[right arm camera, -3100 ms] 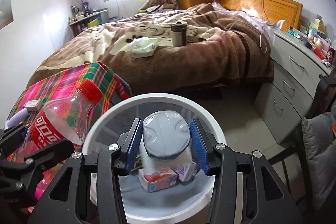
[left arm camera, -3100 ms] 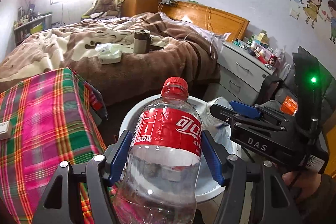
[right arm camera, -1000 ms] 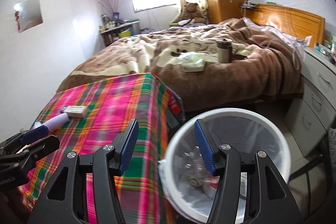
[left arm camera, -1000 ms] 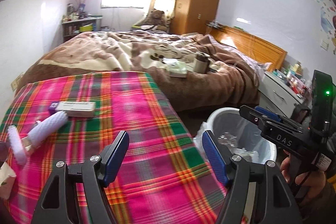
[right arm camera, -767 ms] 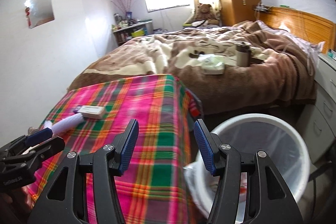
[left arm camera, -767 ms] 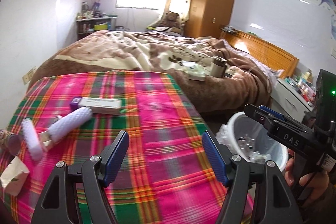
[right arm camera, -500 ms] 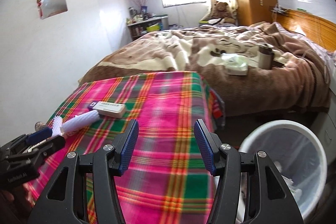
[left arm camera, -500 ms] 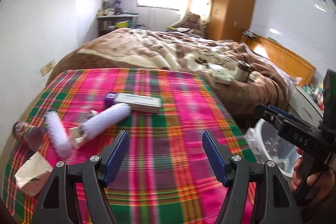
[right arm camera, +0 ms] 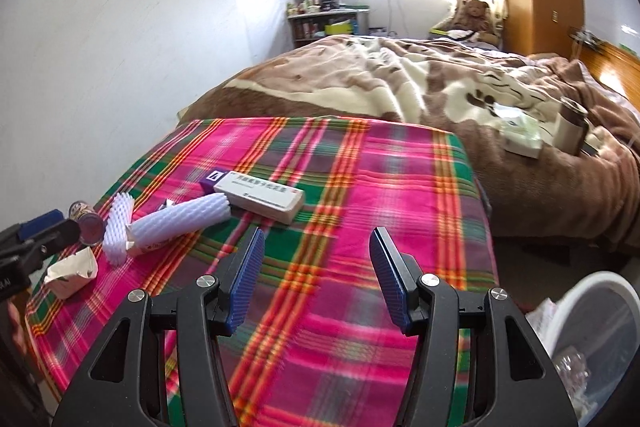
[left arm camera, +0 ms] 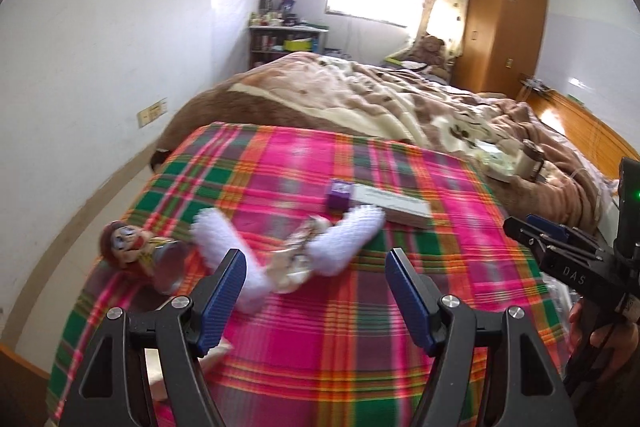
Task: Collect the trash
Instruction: 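Move both open tools back over the plaid table, then grasp the white paper bag with the left tool while the right tool grasps the white medicine box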
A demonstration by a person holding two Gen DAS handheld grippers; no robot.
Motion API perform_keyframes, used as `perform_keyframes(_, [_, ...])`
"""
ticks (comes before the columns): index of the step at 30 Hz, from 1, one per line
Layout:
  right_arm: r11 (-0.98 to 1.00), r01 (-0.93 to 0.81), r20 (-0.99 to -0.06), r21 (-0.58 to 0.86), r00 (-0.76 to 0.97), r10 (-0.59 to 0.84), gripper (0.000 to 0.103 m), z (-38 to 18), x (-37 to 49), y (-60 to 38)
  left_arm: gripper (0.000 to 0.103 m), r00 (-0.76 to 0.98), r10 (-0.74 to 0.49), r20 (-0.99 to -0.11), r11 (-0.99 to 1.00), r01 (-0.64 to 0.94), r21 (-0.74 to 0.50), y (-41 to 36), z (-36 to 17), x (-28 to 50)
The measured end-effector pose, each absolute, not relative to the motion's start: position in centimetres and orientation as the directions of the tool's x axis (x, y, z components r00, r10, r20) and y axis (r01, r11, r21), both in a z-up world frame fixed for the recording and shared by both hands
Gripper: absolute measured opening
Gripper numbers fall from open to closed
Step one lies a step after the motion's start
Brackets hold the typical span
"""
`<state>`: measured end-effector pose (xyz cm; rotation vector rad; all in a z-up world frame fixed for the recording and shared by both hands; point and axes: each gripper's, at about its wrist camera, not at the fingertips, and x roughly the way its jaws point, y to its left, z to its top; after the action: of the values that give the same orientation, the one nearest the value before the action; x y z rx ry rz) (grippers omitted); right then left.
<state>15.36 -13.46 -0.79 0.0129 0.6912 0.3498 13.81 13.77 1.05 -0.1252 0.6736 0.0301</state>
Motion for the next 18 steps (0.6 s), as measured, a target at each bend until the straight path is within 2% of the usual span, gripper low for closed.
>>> perform_keyframes(9, [0.918, -0.386, -0.656, 0.094, 0.669, 0.348, 0.056, -2.6, 18.8, -10.0, 0.072, 0.744, 0.034, -0.667, 0.993, -0.098, -0.06, 18.0, -0.8, 12.9])
perform_keyframes(14, [0.907, -0.415, -0.671, 0.075, 0.652, 0.354, 0.057, -3.5, 20.8, -8.6, 0.072, 0.722, 0.008, -0.691, 0.995, -0.076, -0.068, 19.5, -1.8, 12.1])
perform_keyframes(18, [0.902, -0.424, -0.68, 0.077, 0.64, 0.359, 0.064, -3.9, 22.2, -7.9, 0.072, 0.719, 0.022, -0.695, 0.996, -0.077, -0.049, 20.3, -2.5, 11.6])
